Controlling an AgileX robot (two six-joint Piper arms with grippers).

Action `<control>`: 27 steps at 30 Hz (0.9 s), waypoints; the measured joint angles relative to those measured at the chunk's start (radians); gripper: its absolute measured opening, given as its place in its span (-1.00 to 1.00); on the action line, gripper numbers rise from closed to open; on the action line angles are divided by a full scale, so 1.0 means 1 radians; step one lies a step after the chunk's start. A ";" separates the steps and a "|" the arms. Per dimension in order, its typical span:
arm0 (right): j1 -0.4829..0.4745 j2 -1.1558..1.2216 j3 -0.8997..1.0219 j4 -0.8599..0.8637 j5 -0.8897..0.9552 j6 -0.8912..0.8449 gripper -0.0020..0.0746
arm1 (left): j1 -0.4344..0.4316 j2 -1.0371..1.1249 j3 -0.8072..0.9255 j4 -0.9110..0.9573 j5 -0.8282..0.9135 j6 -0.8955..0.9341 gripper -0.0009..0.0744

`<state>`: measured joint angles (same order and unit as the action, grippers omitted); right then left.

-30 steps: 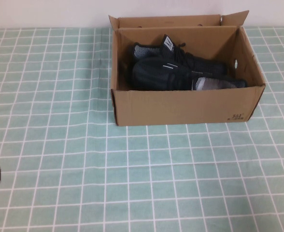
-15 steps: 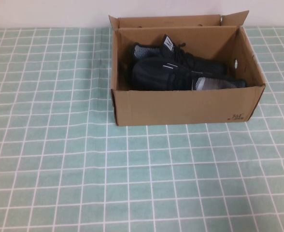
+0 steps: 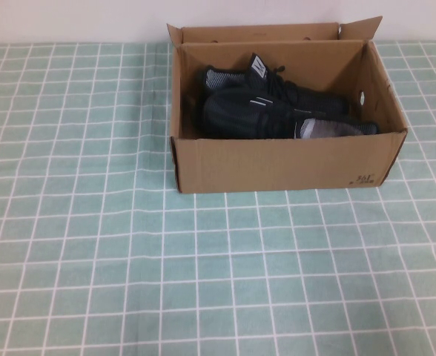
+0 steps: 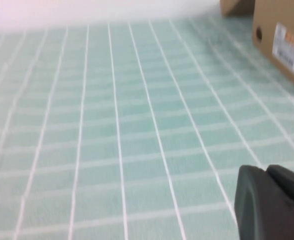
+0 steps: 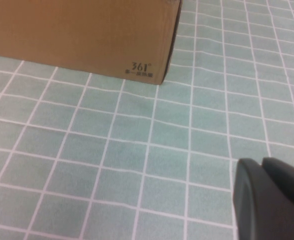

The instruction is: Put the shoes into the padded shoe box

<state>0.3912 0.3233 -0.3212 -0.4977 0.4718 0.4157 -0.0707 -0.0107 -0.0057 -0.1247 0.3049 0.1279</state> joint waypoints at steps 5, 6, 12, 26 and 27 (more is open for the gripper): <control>0.000 0.000 0.000 0.000 0.000 0.000 -0.97 | 0.000 0.000 0.030 0.000 0.033 -0.004 -0.98; 0.000 0.000 0.000 0.000 0.000 0.000 -0.97 | 0.000 0.000 0.031 0.002 0.045 -0.006 -0.98; 0.000 0.000 0.000 0.000 0.000 0.000 -0.97 | 0.000 -0.002 0.032 0.003 0.052 -0.006 -0.98; 0.000 0.000 0.000 0.000 0.000 0.000 -0.97 | 0.000 -0.002 0.032 0.003 0.052 -0.006 -0.98; 0.000 0.000 0.000 0.000 0.000 0.000 -0.97 | 0.000 -0.002 0.032 0.003 0.052 -0.006 -0.98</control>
<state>0.3912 0.3233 -0.3212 -0.4977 0.4718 0.4157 -0.0707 -0.0129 0.0264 -0.1213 0.3573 0.1217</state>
